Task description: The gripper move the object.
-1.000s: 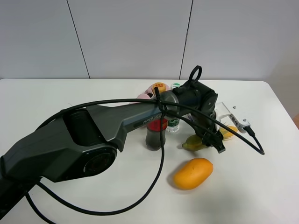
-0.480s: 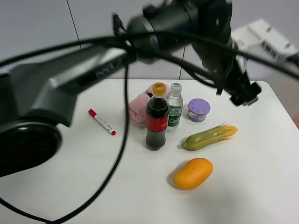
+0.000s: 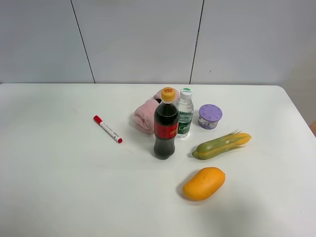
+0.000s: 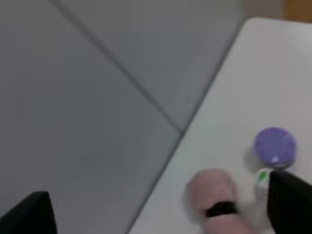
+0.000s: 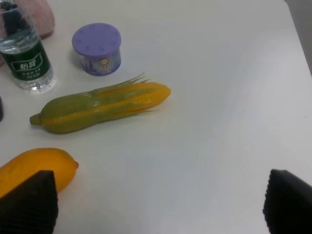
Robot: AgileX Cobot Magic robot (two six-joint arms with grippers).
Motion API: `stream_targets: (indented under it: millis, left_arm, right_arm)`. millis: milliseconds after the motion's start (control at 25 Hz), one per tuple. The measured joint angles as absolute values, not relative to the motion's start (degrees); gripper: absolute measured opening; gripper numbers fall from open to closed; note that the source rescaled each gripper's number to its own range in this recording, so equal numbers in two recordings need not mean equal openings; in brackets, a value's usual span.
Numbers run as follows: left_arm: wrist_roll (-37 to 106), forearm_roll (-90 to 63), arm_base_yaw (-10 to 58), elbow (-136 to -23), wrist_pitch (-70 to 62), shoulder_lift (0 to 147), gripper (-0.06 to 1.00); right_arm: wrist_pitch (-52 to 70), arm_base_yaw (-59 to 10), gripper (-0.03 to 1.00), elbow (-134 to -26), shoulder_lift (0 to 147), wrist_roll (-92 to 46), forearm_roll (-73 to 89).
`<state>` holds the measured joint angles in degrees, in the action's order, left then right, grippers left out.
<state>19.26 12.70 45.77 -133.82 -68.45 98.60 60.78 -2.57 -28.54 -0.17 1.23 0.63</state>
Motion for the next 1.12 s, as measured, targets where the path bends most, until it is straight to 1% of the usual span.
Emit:
stream_targets:
  millis: [200,320,480,640,1000,1120]
  left_arm:
    - [19.26,13.64,35.17,-130.09,-69.3,87.94,0.82]
    - [19.46,13.25,30.85,-126.58,-69.3,80.97,0.82]
    - [19.51,13.05,25.81,-118.58,-69.3,70.64,0.82]
    - [19.51,12.95,22.57,-108.73,-69.43,59.41,0.82]
    - [20.6,12.01,21.23,-91.06,-69.8,35.92,0.82]
    - [20.55,10.02,18.91,-85.98,-69.87,30.07,0.82]
  right_arm:
    - [60.78,-2.57,1.0,-28.54,-0.17,1.23,0.63]
    - [60.78,-2.57,1.0,-28.54,-0.17,1.23,0.63]
    - [60.78,-2.57,1.0,-28.54,-0.17,1.23,0.63]
    - [60.78,-2.57,1.0,-28.54,-0.17,1.23,0.63]
    - [60.78,-2.57,1.0,-28.54,-0.17,1.23,0.63]
    - [60.78,-2.57,1.0,-28.54,-0.17,1.23,0.63]
